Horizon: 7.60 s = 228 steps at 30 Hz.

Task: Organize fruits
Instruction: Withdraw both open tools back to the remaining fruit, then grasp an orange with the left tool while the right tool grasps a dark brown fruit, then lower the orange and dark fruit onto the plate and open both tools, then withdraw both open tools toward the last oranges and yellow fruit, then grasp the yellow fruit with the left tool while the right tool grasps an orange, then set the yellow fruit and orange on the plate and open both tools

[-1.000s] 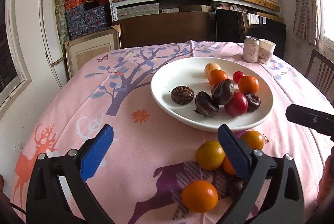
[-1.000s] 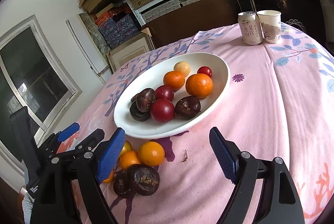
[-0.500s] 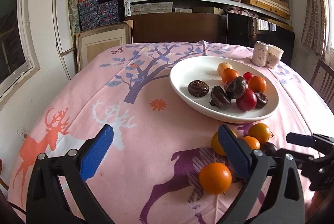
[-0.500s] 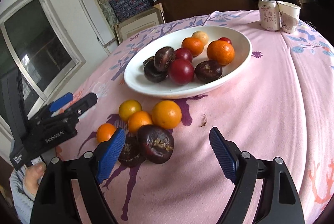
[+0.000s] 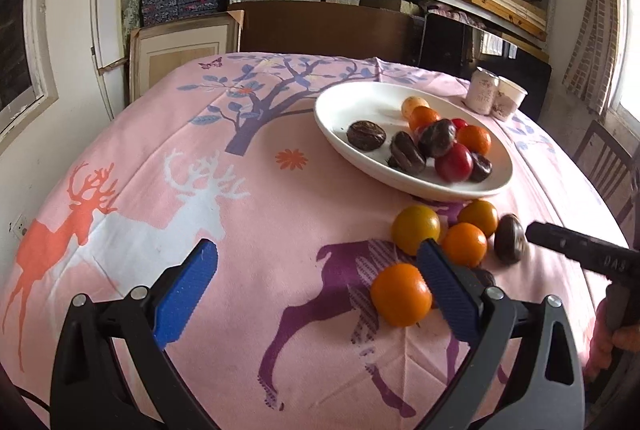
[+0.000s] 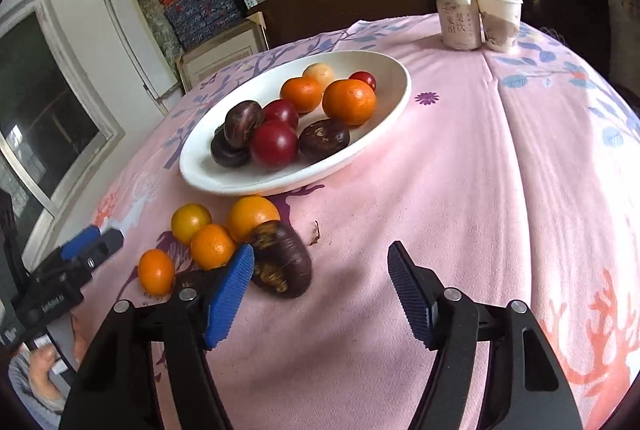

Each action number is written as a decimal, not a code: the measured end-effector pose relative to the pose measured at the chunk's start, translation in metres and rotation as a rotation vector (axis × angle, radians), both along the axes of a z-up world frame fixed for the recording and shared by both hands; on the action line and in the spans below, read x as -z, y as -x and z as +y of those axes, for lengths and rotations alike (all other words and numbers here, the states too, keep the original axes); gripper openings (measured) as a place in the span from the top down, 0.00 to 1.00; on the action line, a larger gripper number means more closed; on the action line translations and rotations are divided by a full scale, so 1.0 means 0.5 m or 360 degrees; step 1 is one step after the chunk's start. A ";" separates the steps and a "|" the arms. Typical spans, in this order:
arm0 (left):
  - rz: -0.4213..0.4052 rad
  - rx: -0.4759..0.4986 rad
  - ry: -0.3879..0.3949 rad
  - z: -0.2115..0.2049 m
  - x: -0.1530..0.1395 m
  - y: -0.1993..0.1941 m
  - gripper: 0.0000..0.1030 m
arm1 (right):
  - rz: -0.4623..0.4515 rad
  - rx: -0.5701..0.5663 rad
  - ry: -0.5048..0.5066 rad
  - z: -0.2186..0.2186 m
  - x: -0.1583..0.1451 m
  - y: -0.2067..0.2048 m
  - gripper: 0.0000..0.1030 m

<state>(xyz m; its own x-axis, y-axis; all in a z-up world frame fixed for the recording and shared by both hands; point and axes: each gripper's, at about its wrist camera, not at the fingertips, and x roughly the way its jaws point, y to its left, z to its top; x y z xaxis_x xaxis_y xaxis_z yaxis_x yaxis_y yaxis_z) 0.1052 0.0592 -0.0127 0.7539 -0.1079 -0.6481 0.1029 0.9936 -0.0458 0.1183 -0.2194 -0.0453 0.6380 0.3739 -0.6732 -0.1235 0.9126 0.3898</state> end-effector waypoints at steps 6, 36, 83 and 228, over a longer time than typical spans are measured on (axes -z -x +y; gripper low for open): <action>0.0097 0.0186 -0.0140 -0.058 0.025 0.000 0.04 | 0.0037 -0.0140 0.0145 0.058 0.014 -0.004 0.34; 0.0130 0.0284 -0.0080 -0.075 0.027 -0.008 0.62 | -0.0116 -0.0155 0.0239 0.070 -0.017 0.015 0.61; -0.0032 0.0152 -0.0179 -0.108 -0.008 -0.174 0.23 | -0.0243 0.0063 -0.0143 -0.007 -0.064 -0.109 0.29; 0.0000 0.0154 0.0013 -0.099 -0.048 -0.292 0.23 | -0.0224 0.0103 -0.0074 -0.008 -0.116 -0.225 0.32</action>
